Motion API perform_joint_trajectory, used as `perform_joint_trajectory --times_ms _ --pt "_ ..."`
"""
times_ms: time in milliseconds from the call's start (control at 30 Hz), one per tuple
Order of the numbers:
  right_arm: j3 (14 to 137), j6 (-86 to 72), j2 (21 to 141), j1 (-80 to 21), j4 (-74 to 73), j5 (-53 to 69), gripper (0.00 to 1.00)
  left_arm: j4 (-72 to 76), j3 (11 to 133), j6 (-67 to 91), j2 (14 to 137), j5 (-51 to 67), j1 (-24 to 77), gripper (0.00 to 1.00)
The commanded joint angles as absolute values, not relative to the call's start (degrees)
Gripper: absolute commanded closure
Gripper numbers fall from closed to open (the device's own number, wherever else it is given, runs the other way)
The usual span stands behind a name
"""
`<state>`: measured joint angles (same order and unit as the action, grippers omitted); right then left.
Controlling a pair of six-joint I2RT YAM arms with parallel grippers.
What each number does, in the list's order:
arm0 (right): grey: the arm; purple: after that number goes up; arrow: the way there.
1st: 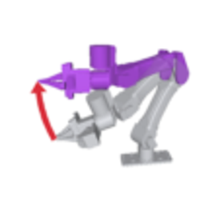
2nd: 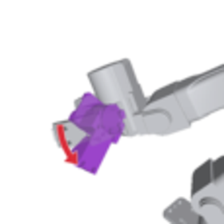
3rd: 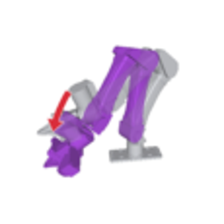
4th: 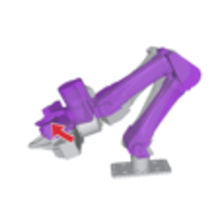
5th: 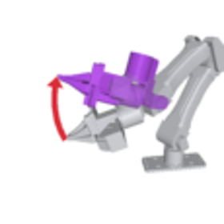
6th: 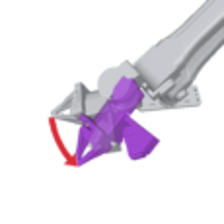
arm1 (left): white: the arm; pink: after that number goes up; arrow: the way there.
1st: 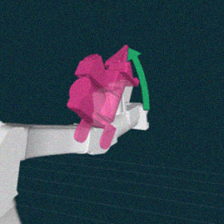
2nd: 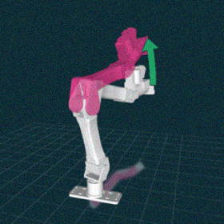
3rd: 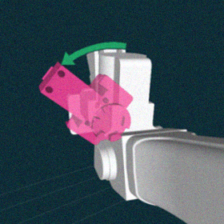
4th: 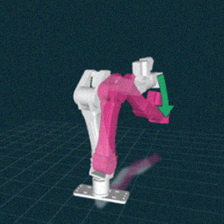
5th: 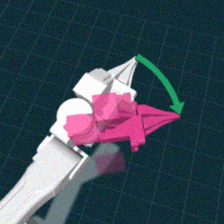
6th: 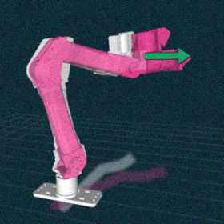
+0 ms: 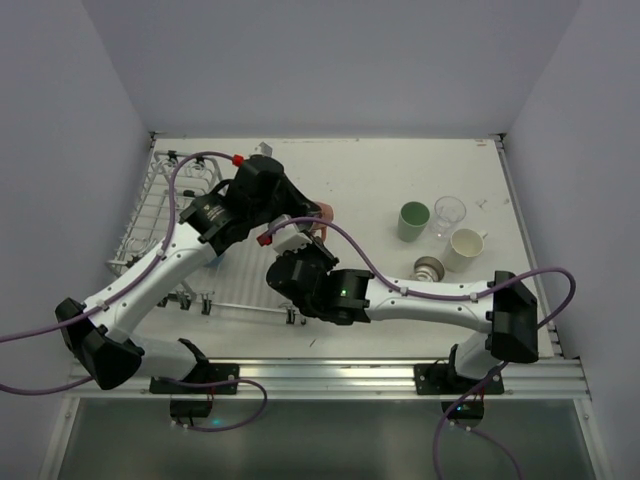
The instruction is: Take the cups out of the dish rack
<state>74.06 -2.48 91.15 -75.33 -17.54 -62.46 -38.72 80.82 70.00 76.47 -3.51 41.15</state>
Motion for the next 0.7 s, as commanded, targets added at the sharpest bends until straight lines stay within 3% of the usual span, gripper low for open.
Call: perform_joint_trajectory --times_ms 0,33,200,267,300,333,400,433,667 --pt "75.58 -1.58 93.86 -74.00 -15.47 -66.35 0.94 -35.25 81.39 71.98 73.65 -0.79 42.36 1.00" --pt "75.85 -1.41 94.48 -74.00 -15.56 -66.18 1.00 -35.24 81.39 71.90 73.65 -0.88 42.36 1.00" --pt "75.50 -1.32 94.48 -74.00 -14.77 -65.74 1.00 -33.75 80.42 71.20 72.69 -0.62 42.36 1.00" --pt "75.32 -1.41 93.87 -74.09 -14.59 -65.83 1.00 -32.53 79.98 71.02 72.25 -0.53 42.45 0.90" --pt "74.71 -1.41 93.52 -74.09 -14.33 -65.66 1.00 -32.08 79.46 70.93 71.81 -0.44 42.45 0.60" --pt "74.27 -1.41 93.17 -74.09 -14.07 -65.31 1.00 -31.99 79.28 71.01 71.72 -0.44 42.36 0.39" --pt "73.48 -0.88 92.20 -74.00 -13.19 -65.39 1.00 -32.26 79.28 71.19 71.54 -0.44 42.36 0.07" --pt "73.30 -0.88 92.02 -74.09 -13.01 -65.39 1.00 -32.26 79.36 71.02 71.54 -0.44 42.36 0.00" --pt "72.33 -1.31 90.62 -74.00 -12.57 -65.65 1.00 -31.91 78.31 70.49 70.58 -0.53 42.36 0.00"
